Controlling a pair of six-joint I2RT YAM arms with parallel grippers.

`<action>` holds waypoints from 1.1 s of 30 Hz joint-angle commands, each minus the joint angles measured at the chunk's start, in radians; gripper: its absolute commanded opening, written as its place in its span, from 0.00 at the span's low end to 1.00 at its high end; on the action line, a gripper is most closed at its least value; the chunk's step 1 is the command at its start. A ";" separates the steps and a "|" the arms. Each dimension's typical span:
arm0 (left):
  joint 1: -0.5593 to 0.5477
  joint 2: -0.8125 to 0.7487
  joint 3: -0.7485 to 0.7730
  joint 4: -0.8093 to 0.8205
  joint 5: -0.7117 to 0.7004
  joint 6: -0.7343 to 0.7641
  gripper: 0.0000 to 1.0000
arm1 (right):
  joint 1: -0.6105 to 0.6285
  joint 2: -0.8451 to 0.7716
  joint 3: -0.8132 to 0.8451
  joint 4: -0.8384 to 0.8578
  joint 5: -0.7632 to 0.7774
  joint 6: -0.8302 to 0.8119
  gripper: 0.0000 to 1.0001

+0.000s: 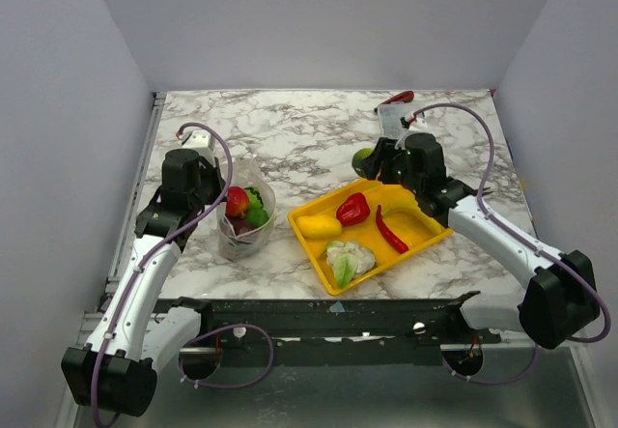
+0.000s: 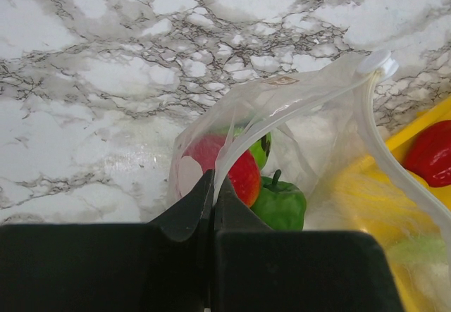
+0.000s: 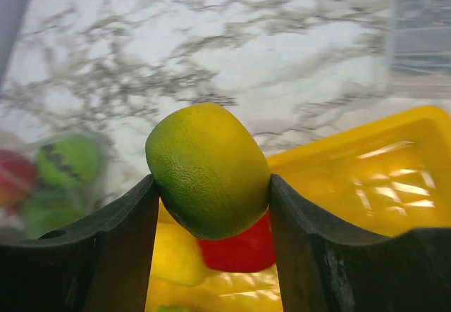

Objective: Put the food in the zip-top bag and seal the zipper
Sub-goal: Pick up the fake fruit from the bin, then place the fake fruit in the zipper food storage bag.

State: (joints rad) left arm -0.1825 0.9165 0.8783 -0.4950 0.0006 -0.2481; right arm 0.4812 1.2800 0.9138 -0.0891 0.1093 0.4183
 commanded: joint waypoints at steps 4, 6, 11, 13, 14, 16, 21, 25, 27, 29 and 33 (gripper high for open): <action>0.006 -0.036 -0.019 0.043 -0.028 -0.005 0.00 | 0.187 0.013 0.029 0.265 -0.318 0.124 0.01; 0.007 -0.036 -0.021 0.044 -0.017 0.000 0.00 | 0.260 0.026 0.073 0.283 -0.306 0.102 0.01; 0.007 -0.028 -0.017 0.045 0.030 0.000 0.00 | 0.384 0.093 0.188 0.297 -0.311 0.091 0.01; 0.008 -0.026 -0.014 0.042 0.035 0.000 0.00 | 0.422 0.137 0.226 0.284 -0.298 0.079 0.00; 0.008 -0.026 -0.013 0.040 0.037 0.000 0.00 | 0.442 0.155 0.250 0.269 -0.278 0.070 0.01; 0.008 -0.029 -0.014 0.039 0.042 0.000 0.00 | 0.479 0.197 0.291 0.235 -0.242 0.047 0.01; 0.008 -0.028 -0.014 0.040 0.054 0.001 0.00 | 0.554 0.317 0.429 0.094 -0.113 -0.008 0.18; 0.008 -0.024 -0.012 0.038 0.064 0.001 0.00 | 0.577 0.396 0.523 -0.041 0.001 -0.032 0.35; 0.008 -0.023 -0.012 0.037 0.065 0.003 0.00 | 0.579 0.413 0.546 -0.069 0.022 -0.033 0.46; 0.008 -0.024 -0.011 0.037 0.067 0.003 0.00 | 0.580 0.415 0.548 -0.071 0.027 -0.033 0.59; 0.008 -0.024 -0.010 0.036 0.067 0.004 0.00 | 0.579 0.406 0.542 -0.065 0.027 -0.033 0.72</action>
State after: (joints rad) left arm -0.1822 0.8959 0.8722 -0.4728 0.0425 -0.2512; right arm 1.0584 1.6905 1.4227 -0.1181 0.0834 0.4065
